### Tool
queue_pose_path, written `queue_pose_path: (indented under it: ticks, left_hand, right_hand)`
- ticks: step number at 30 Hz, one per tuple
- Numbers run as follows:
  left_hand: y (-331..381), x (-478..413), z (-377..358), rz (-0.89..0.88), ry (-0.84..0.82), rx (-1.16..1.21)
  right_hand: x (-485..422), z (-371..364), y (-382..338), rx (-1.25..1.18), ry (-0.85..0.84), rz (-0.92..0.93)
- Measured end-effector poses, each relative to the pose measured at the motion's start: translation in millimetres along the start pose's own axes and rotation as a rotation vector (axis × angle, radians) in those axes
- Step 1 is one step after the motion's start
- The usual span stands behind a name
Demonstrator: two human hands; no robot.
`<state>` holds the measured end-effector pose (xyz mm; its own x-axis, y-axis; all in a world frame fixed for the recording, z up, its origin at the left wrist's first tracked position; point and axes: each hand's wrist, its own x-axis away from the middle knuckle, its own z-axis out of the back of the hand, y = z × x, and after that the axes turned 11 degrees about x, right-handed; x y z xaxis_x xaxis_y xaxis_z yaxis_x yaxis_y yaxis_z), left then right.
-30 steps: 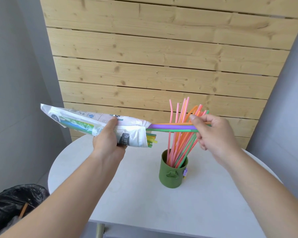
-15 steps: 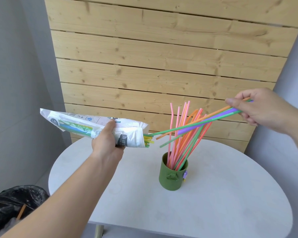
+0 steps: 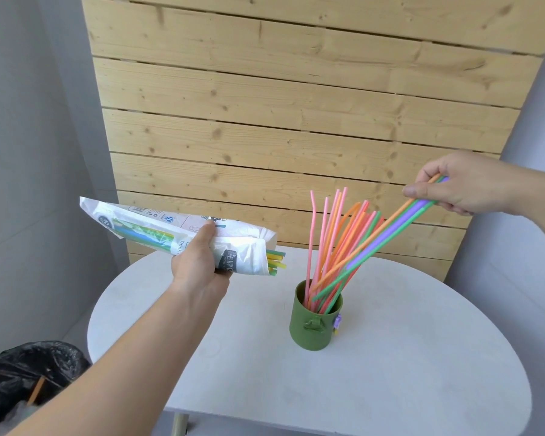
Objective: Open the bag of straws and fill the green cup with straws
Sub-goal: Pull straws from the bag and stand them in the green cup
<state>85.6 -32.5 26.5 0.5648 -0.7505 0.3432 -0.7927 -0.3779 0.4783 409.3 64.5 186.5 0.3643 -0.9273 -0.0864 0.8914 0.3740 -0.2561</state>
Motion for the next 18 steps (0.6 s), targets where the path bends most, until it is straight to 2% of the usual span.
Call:
queue_pose_path:
  ticks: [13,18]
  left_hand:
    - [0,3,-1,-0.001,-0.015,-0.007]
    - [1,3,-1,-0.002,-0.014,-0.001]
  right_hand:
    - [-27,-36,-55,0.342,-0.052,0.259]
    - [-43,-58,-68,0.409,-0.074,0.251]
